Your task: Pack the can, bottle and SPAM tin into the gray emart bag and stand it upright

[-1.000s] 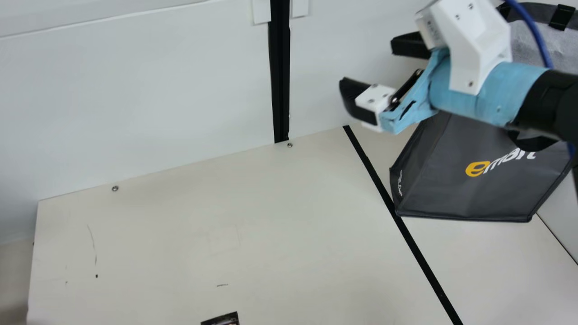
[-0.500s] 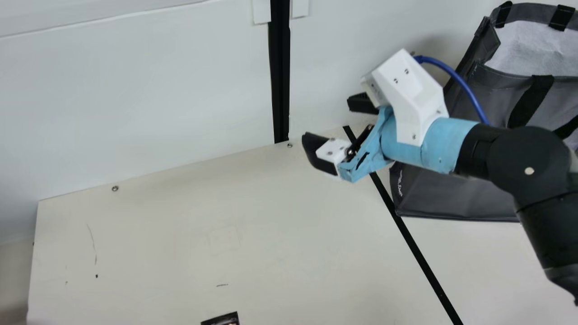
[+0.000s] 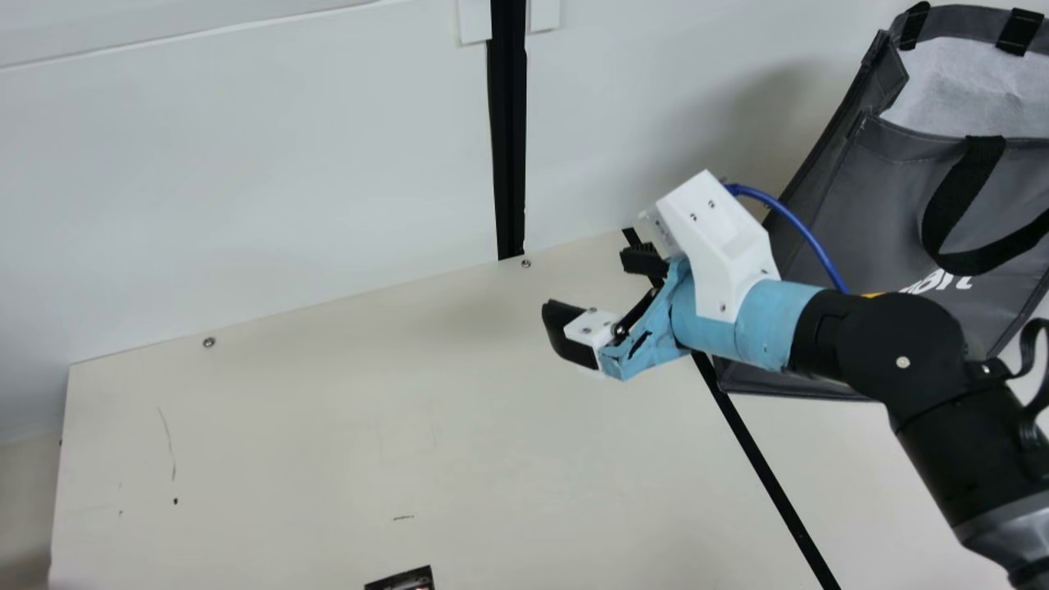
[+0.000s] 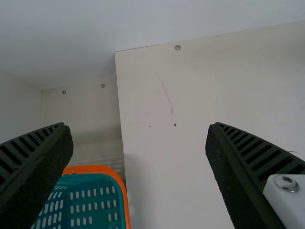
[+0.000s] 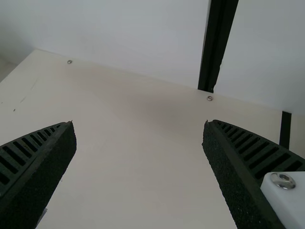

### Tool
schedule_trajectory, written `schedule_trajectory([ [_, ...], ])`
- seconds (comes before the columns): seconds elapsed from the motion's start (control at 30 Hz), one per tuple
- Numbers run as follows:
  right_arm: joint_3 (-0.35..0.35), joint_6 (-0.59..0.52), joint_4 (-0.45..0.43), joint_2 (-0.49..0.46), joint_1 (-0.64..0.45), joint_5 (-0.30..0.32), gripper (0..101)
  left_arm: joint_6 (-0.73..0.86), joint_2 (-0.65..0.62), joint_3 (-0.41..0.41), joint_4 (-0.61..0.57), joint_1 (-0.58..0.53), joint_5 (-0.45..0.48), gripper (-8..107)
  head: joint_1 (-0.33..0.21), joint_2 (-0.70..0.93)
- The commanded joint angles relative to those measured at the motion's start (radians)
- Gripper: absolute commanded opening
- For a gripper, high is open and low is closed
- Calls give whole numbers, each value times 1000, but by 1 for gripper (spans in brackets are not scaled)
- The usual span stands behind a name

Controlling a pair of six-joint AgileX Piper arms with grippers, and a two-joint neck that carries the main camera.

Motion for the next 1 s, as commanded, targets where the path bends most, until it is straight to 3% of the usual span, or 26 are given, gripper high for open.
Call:
schedule_trajectory([
  [0.0,20,-11,11,1,-1,1,95,0,0,0,0,0,0,90,-21,-2],
  [0.97,28,-15,20,0,0,-8,95,0,0,0,0,0,0,90,-21,-2],
])
